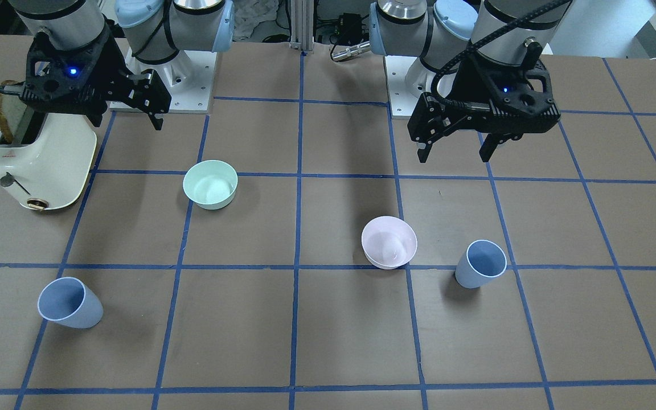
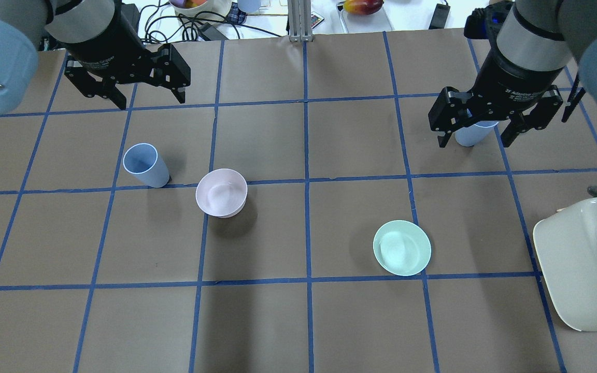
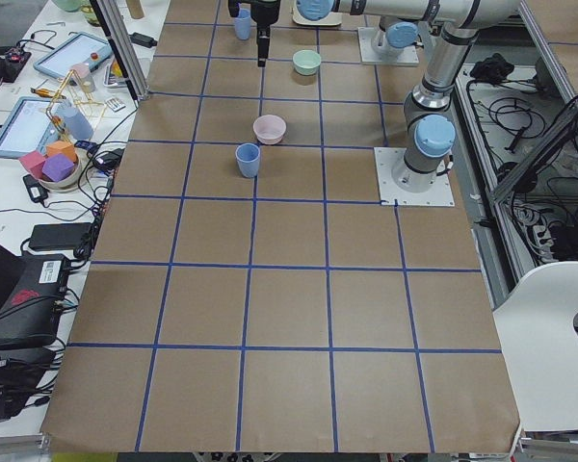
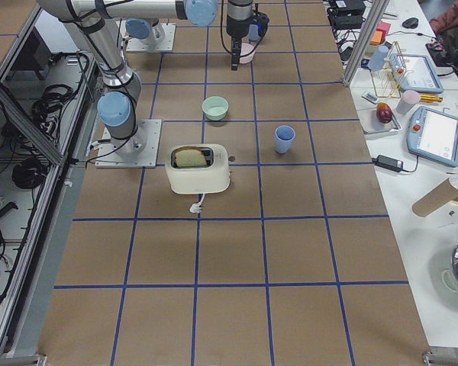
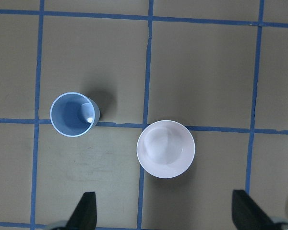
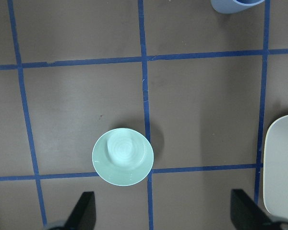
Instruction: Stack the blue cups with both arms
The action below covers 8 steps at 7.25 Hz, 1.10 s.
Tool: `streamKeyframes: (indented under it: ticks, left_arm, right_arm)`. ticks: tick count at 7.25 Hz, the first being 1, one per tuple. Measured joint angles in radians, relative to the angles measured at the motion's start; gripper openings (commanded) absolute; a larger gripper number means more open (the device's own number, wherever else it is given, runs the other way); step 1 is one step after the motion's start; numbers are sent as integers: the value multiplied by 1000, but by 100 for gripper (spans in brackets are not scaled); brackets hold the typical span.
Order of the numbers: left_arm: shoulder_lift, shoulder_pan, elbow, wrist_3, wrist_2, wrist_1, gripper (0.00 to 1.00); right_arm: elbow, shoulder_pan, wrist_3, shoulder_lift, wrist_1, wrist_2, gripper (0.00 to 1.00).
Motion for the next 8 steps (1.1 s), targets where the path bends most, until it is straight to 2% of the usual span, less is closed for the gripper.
streamKeyframes:
  ticks: [6, 8]
  left_arm:
    - [10, -1, -4, 1, 0, -38, 100]
    - [-30, 5, 22, -5, -3, -40, 100]
  right_arm:
    - [0, 0, 1, 1, -3, 10, 100]
    - [0, 0, 1, 2, -4, 10, 100]
